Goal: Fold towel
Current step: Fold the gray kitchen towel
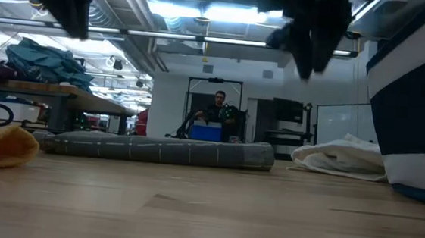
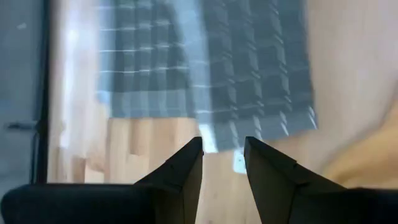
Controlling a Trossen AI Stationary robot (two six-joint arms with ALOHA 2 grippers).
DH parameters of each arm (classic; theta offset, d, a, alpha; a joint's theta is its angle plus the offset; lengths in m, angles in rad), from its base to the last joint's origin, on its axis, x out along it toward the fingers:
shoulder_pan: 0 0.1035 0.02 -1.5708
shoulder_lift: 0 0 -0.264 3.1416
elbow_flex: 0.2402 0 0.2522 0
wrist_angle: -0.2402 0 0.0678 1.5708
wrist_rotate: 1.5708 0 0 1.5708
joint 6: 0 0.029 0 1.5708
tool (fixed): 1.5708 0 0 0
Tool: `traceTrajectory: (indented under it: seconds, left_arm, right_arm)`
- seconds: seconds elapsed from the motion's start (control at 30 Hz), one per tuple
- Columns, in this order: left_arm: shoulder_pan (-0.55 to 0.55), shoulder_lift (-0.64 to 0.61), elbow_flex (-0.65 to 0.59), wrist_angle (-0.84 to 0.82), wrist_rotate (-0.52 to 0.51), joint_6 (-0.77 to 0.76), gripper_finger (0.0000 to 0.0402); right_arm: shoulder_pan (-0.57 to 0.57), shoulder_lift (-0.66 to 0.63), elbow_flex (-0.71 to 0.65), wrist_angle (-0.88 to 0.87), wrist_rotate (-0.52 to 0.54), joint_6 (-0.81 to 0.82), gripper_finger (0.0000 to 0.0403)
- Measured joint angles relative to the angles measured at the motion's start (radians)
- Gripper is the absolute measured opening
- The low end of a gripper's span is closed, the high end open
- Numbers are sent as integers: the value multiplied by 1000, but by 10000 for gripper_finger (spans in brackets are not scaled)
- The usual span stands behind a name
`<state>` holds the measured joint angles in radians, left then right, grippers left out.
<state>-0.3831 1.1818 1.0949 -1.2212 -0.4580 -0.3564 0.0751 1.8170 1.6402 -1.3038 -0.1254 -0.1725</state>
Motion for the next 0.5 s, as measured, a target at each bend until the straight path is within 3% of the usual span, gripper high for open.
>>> traceTrajectory:
  seconds: [0.2, 0.33, 0.5]
  left_arm:
    - [17, -255, -129, 44, -21, -196, 111]
    - [-2, -343, -248, 222, -15, -322, 111]
    - [-26, -339, -383, 514, -14, -281, 111]
  right_arm:
    - [-64, -206, -80, 106, 29, 50, 131]
    - [-92, -386, -308, 346, 22, 139, 131]
    - [-86, -556, -630, 648, 11, 309, 131]
